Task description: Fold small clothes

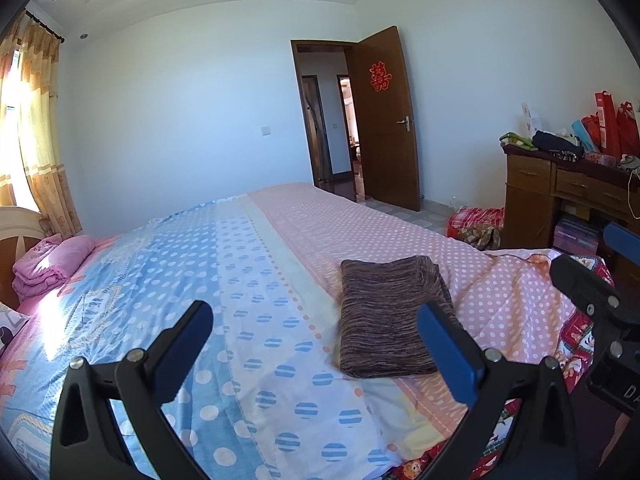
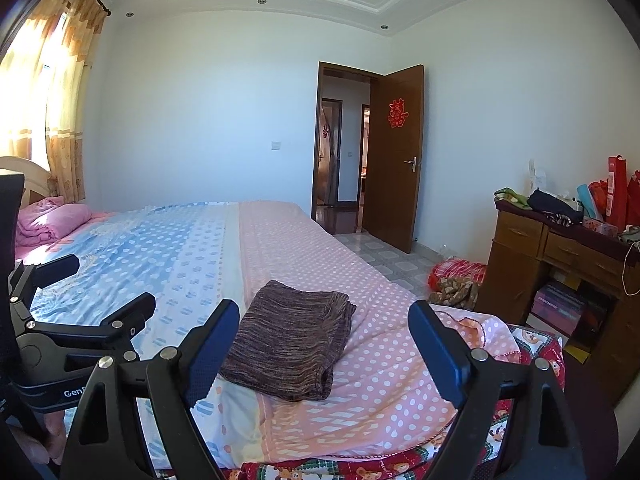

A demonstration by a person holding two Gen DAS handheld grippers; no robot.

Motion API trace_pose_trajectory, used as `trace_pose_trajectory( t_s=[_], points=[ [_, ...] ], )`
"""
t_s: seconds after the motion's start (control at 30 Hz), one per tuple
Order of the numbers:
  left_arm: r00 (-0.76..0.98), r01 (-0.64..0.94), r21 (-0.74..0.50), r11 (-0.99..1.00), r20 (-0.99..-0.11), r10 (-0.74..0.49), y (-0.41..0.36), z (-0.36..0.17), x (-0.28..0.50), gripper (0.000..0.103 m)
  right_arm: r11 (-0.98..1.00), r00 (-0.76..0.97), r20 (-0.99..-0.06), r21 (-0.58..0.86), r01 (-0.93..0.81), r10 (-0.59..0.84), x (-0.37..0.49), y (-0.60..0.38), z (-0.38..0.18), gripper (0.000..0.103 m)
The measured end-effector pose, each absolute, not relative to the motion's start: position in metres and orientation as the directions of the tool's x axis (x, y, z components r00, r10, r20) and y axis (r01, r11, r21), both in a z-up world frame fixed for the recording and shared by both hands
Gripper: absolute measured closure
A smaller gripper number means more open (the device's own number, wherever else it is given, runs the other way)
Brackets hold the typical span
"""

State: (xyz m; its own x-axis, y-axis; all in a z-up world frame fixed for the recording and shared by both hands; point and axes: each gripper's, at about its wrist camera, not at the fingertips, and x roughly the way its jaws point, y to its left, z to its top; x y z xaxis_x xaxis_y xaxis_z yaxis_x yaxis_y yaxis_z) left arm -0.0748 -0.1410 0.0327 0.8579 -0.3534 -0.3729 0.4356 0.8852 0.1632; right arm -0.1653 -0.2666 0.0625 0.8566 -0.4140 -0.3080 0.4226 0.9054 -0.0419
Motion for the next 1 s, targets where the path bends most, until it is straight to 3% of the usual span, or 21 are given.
trace_pose_trajectory(
  t_s=[1.0],
  points=[
    [0.874, 0.403, 0.185, 0.896, -0.370, -0.316, -0.1424, 0.0314, -0.0705, 0.000, 0.905, 0.854, -0.315, -0.041, 0.423, -0.414, -0.1646, -0.2728, 0.0605, 0.016]
  ],
)
